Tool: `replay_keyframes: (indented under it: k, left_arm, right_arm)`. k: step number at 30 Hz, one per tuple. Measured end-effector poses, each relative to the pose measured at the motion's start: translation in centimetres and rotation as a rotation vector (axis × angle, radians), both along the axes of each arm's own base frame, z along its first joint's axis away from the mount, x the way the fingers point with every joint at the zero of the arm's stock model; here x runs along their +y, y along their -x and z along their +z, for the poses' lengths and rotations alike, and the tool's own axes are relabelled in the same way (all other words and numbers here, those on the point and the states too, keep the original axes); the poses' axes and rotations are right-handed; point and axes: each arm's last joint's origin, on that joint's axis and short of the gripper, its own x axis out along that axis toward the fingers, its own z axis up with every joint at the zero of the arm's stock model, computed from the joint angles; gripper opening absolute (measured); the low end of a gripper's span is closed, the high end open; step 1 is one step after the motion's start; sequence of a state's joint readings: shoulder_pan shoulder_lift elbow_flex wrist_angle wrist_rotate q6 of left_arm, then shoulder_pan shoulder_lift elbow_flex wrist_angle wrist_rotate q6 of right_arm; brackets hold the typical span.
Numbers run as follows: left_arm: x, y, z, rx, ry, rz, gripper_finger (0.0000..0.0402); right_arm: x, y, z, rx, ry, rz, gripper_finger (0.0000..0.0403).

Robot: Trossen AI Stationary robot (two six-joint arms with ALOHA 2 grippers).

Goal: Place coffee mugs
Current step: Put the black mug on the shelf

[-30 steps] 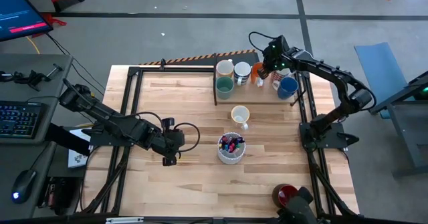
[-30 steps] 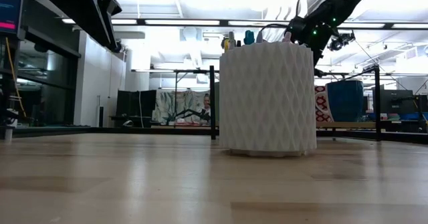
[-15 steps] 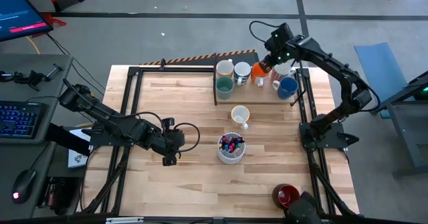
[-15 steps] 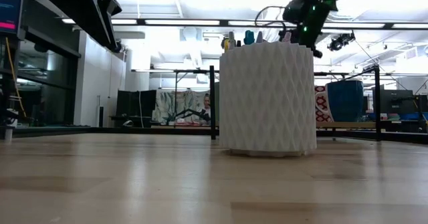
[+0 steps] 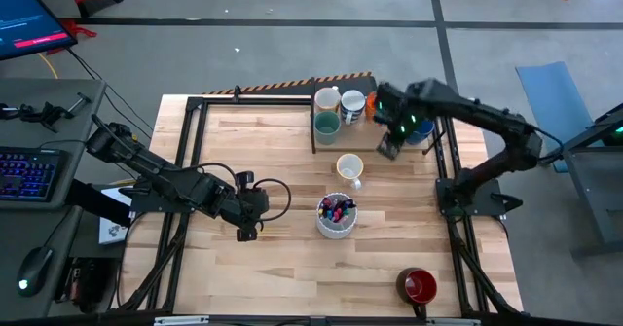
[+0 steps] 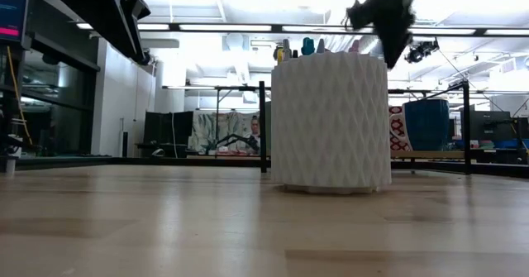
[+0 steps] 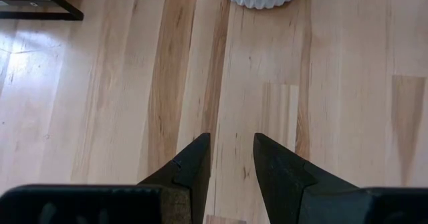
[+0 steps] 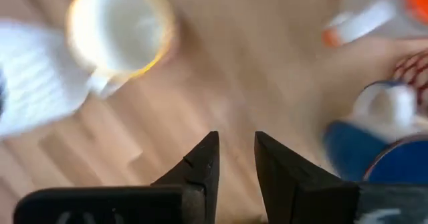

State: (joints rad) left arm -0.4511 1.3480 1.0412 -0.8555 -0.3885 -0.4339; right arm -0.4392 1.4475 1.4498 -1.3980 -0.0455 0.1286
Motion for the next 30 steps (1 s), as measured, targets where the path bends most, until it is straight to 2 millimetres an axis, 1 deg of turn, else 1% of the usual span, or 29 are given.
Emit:
replay_keyframes:
  k: [2, 4, 6, 9, 11, 13, 17, 20, 25, 30]
  left_arm:
    - [0.0, 0.0, 0.0, 0.001, -0.001, 0.0, 0.0104]
    - [0.0, 0.0, 0.0, 0.002, -0.001, 0.0, 0.0104]
    - [0.0, 0.0, 0.0, 0.003, -0.001, -0.001, 0.0104]
    - [0.0, 0.0, 0.0, 0.003, -0.001, -0.001, 0.0104]
    - [0.0, 0.0, 0.0, 0.003, -0.001, -0.001, 0.0104]
    - [0.0, 0.0, 0.0, 0.003, -0.002, -0.001, 0.0104]
    - [0.0, 0.0, 0.0, 0.003, 0.003, 0.005, 0.0104]
    - [0.0, 0.0, 0.0, 0.004, 0.009, 0.005, 0.0104]
    - [0.0, 0.0, 0.0, 0.005, 0.012, 0.004, 0.0104]
    - [0.0, 0.0, 0.0, 0.005, 0.012, 0.004, 0.0104]
  right_arm:
    - [2.8, 0.3, 0.8, 0.007, 0.026, 0.037, 0.0074]
    - [5.4, 1.1, 1.7, 0.004, 0.047, 0.053, 0.0074]
    - [7.8, 2.3, 2.5, -0.045, 0.041, 0.072, 0.0074]
    - [11.1, 3.6, 2.6, -0.134, 0.006, 0.051, 0.0074]
    - [13.0, 4.4, 1.9, -0.168, -0.008, 0.046, 0.0074]
    - [15.1, 4.8, 0.8, -0.181, -0.042, 0.057, 0.0074]
    - [19.2, 5.9, -1.6, -0.139, -0.126, 0.12, 0.0073]
    - [21.9, 7.0, -2.4, -0.138, -0.16, 0.142, 0.0073]
    - [25.7, 8.4, -2.7, -0.212, -0.183, 0.124, 0.0073]
    - [28.6, 8.8, -4.7, -0.166, -0.109, 0.13, 0.0073]
